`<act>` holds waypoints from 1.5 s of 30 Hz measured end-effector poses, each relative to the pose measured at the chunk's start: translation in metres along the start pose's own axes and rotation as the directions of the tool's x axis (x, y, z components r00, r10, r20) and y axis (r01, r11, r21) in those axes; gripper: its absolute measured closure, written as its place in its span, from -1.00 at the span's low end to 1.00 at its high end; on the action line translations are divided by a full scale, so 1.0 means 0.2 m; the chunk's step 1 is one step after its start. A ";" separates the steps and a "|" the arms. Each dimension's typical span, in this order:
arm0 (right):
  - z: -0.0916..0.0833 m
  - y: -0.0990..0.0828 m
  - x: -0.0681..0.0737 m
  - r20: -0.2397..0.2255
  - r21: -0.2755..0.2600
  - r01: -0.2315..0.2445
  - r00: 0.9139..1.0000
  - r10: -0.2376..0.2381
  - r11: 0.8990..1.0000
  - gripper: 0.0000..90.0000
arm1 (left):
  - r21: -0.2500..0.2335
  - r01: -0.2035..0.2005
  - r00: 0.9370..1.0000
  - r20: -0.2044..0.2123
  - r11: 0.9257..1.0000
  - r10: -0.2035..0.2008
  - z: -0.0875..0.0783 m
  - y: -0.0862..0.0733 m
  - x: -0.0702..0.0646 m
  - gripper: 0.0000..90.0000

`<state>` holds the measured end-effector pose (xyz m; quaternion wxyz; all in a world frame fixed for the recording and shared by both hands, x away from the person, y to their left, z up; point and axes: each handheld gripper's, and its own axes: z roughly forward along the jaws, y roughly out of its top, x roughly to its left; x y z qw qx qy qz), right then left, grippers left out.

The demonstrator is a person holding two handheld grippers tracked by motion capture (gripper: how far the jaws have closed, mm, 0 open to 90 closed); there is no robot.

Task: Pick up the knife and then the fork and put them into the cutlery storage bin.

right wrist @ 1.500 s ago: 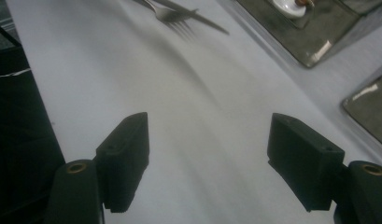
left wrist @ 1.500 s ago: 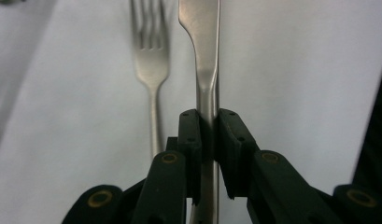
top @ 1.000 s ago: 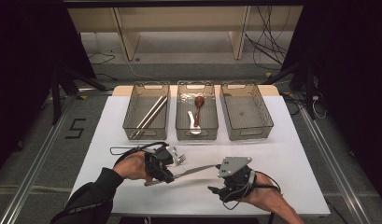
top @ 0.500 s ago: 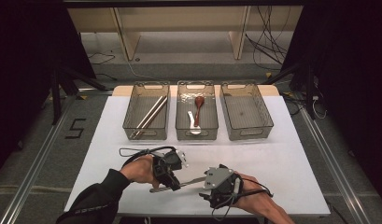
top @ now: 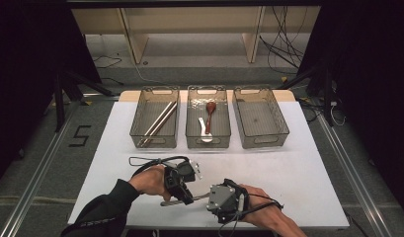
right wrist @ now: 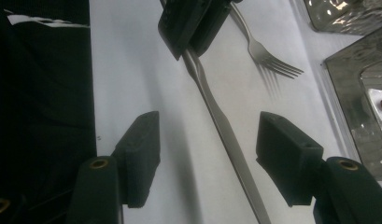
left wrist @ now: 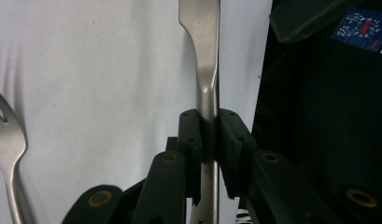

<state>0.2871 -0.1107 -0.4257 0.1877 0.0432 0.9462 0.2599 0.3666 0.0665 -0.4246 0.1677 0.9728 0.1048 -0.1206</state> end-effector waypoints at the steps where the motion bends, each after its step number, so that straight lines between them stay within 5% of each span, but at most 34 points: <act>1: 0.00 0.00 0.00 -0.004 0.002 0.002 1.000 -0.002 1.000 -0.08 | 0.000 -0.001 1.000 -0.001 1.000 0.001 0.00 0.00 0.00 0.76; 15: 0.05 0.02 0.02 0.003 0.053 0.057 0.998 -0.058 0.997 0.15 | 0.042 -0.015 1.000 0.019 0.999 0.015 0.02 0.03 -0.02 0.76; 28: 0.08 0.05 0.03 -0.041 0.181 0.142 0.990 -0.136 0.973 0.35 | 0.071 -0.008 0.999 0.051 0.997 0.004 0.05 0.05 -0.02 0.76; 45: 0.13 0.08 0.05 -0.045 0.210 0.215 0.977 -0.210 0.954 0.66 | 0.075 -0.008 0.996 0.089 0.997 0.001 0.06 0.06 -0.01 0.76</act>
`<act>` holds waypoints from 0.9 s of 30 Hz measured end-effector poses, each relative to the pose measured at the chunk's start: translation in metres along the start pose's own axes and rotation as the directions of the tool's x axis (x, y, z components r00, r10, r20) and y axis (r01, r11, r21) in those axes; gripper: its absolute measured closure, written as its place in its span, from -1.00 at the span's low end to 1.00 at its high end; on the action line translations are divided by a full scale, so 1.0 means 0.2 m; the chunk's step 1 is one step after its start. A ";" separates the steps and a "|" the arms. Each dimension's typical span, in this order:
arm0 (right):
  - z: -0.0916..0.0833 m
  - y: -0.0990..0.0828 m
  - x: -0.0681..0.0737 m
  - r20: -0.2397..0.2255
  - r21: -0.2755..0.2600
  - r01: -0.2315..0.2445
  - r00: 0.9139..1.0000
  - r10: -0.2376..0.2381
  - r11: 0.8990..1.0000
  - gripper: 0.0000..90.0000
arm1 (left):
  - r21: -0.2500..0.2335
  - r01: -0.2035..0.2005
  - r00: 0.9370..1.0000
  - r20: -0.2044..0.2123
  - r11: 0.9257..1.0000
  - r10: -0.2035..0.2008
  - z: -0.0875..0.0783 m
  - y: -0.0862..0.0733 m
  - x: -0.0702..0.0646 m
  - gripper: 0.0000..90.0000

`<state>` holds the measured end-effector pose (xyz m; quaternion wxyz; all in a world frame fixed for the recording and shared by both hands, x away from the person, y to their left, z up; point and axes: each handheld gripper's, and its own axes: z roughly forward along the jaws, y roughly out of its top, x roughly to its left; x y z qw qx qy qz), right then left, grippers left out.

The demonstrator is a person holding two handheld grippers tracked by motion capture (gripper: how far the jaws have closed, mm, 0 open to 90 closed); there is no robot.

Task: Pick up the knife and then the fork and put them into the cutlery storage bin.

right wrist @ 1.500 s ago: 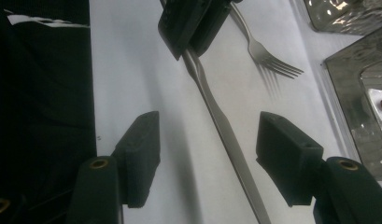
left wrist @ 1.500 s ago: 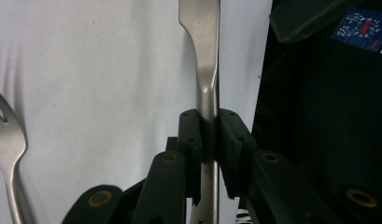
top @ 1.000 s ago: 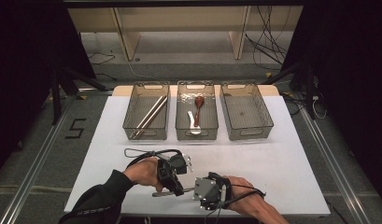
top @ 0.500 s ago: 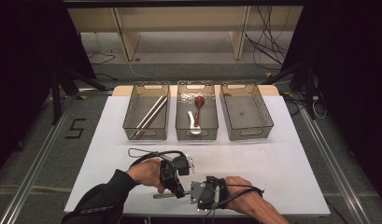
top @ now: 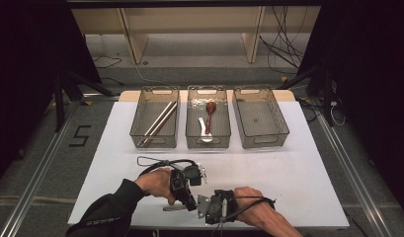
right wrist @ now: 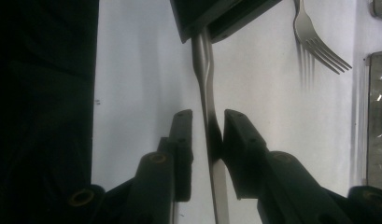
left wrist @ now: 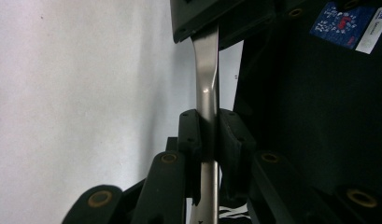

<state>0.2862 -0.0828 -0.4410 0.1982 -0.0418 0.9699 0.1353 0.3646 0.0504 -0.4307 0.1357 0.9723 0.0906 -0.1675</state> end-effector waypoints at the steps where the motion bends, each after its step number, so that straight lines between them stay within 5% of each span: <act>1: 0.00 0.00 0.00 0.001 0.000 0.001 1.000 -0.001 1.000 0.68 | 0.000 0.000 1.000 0.001 1.000 0.000 0.00 0.00 0.00 0.76; 27: -0.03 -0.03 0.01 -0.022 0.004 0.095 0.995 -0.095 0.995 0.99 | -0.027 0.011 0.999 0.053 1.000 -0.010 0.01 0.02 0.00 0.77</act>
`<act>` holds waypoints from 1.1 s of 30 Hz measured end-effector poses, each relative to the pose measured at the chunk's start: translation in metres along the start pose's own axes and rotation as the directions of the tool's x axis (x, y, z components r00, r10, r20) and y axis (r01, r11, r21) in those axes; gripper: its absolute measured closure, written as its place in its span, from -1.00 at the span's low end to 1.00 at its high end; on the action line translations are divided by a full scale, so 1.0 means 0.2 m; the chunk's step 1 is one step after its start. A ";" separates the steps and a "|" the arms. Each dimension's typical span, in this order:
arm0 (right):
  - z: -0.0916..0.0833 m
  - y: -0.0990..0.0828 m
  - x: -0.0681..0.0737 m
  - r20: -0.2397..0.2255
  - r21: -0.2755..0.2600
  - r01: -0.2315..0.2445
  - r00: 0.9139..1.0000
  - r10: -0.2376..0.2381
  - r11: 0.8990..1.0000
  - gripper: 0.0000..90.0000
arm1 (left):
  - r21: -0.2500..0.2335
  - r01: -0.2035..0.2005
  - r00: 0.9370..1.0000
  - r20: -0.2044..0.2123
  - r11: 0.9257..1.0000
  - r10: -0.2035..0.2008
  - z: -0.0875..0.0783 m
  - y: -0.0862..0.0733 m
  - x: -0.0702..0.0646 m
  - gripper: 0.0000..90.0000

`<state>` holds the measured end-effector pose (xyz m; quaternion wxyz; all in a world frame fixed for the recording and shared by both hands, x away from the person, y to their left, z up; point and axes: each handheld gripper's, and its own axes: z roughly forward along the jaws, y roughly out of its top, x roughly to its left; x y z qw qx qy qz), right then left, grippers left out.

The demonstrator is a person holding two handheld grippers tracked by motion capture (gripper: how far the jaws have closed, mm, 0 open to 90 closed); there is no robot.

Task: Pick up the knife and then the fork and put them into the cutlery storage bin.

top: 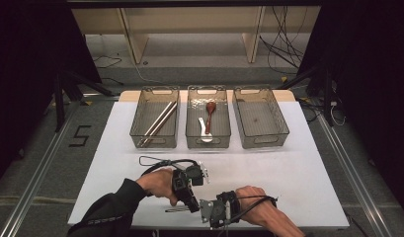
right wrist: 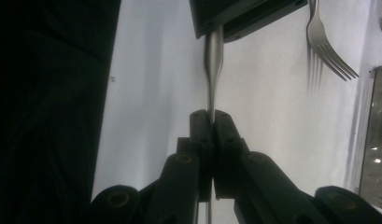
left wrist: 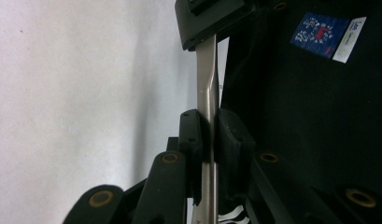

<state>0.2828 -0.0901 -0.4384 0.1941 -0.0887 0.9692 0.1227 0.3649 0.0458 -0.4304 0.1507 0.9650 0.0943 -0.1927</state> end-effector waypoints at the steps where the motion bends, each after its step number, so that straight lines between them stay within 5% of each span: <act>1: 0.00 0.00 0.00 -0.001 -0.003 0.006 1.000 -0.006 1.000 0.99 | -0.003 0.003 1.000 0.004 1.000 -0.003 0.00 0.00 0.00 0.76; 8: -0.02 -0.02 -0.01 -0.001 0.001 -0.005 1.000 0.005 1.000 0.99 | -0.055 0.020 0.999 -0.042 0.998 -0.022 -0.05 0.00 0.00 0.59; 16: -0.03 -0.06 -0.02 0.007 -0.005 -0.034 0.999 0.034 0.999 1.00 | -0.145 0.070 0.985 -0.147 0.987 -0.091 -0.17 -0.08 0.03 0.09; 20: -0.04 -0.11 -0.05 0.021 -0.006 -0.079 0.997 0.080 0.997 1.00 | -0.223 0.089 0.971 -0.195 0.971 -0.134 -0.25 -0.13 0.04 -0.10; 25: -0.06 -0.21 -0.11 0.043 0.005 -0.154 0.987 0.154 0.988 0.99 | -0.326 0.118 0.950 -0.238 0.938 -0.202 -0.33 -0.22 0.05 -0.27; 30: -0.10 -0.33 -0.18 0.082 0.014 -0.254 0.964 0.252 0.967 0.99 | -0.365 0.121 0.922 -0.303 0.923 -0.241 -0.36 -0.29 0.04 -0.38; 33: -0.12 -0.41 -0.23 0.107 0.025 -0.318 0.943 0.314 0.948 0.99 | -0.380 0.129 0.911 -0.318 0.916 -0.261 -0.36 -0.33 0.04 -0.41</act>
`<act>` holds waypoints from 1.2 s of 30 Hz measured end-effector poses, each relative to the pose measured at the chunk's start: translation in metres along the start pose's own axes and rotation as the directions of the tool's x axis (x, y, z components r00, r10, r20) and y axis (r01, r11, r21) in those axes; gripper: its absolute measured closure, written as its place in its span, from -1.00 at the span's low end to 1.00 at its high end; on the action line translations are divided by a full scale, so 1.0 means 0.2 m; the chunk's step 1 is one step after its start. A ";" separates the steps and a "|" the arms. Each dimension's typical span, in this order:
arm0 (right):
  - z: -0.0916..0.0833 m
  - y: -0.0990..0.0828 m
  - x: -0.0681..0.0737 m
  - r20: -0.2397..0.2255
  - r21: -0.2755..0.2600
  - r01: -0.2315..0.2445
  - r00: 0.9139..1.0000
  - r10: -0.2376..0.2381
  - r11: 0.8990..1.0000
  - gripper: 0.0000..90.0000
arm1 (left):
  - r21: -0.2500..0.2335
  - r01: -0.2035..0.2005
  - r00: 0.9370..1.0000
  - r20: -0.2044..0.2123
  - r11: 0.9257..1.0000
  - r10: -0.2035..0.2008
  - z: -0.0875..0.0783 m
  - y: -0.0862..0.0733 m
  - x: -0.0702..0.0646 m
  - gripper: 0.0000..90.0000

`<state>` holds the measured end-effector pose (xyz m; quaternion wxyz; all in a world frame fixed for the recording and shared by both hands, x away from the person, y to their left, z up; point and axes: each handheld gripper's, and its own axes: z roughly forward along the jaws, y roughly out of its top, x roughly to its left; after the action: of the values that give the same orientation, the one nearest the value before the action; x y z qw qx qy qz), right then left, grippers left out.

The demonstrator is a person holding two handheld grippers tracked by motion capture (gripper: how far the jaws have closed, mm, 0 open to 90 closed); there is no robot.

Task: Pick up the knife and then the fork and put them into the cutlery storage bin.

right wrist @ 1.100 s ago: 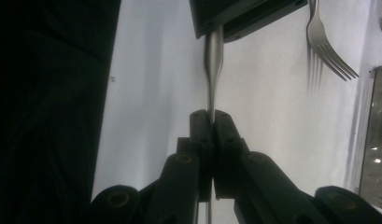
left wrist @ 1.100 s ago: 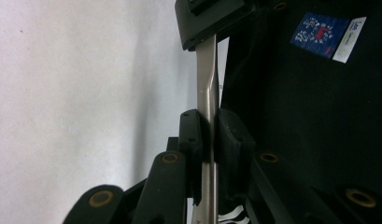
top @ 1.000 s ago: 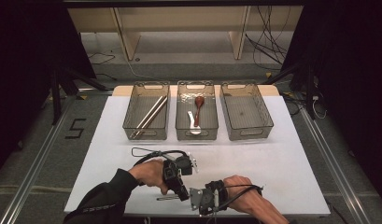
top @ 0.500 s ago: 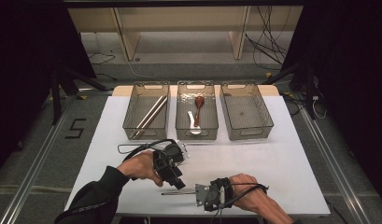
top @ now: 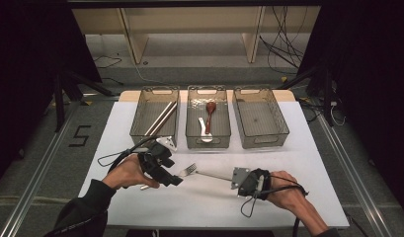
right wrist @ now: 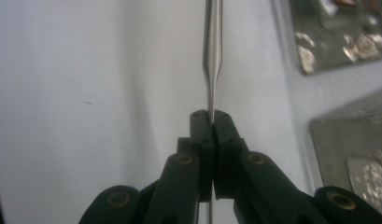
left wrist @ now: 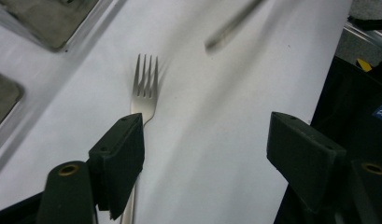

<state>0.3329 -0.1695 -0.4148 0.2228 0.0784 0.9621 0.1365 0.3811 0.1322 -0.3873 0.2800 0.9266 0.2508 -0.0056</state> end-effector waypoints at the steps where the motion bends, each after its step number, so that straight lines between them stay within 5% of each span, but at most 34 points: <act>1: -0.01 -0.02 -0.02 0.006 0.000 -0.026 1.000 0.026 1.000 0.99 | -0.002 0.004 1.000 -0.008 1.000 -0.004 0.00 -0.01 0.00 -0.43; 6: -0.03 -0.10 -0.16 0.047 -0.002 -0.148 0.988 0.148 0.989 0.99 | -0.029 0.043 0.997 -0.066 0.999 -0.045 -0.01 -0.08 0.03 -0.46; 12: -0.04 -0.16 -0.31 0.072 -0.021 -0.285 0.956 0.286 0.958 0.99 | -0.040 0.060 0.990 -0.128 0.997 -0.064 0.01 -0.14 0.05 -0.50; 20: -0.05 -0.20 -0.51 0.076 -0.026 -0.427 0.901 0.427 0.904 0.99 | -0.046 0.079 0.978 -0.189 0.996 -0.086 0.03 -0.20 0.06 -0.53; 29: -0.04 -0.22 -0.72 0.099 -0.014 -0.515 0.852 0.514 0.857 0.99 | -0.063 0.093 0.972 -0.210 0.994 -0.104 0.04 -0.25 0.07 -0.57; 36: 0.00 -0.19 -0.86 0.101 0.004 -0.607 0.791 0.604 0.794 0.99 | -0.078 0.086 0.967 -0.232 0.993 -0.102 0.03 -0.28 0.07 -0.58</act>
<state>0.4820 -0.2423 -0.3558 0.2112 0.3926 0.8770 0.1791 0.3677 0.1748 -0.4228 0.2788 0.8978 0.3261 0.0993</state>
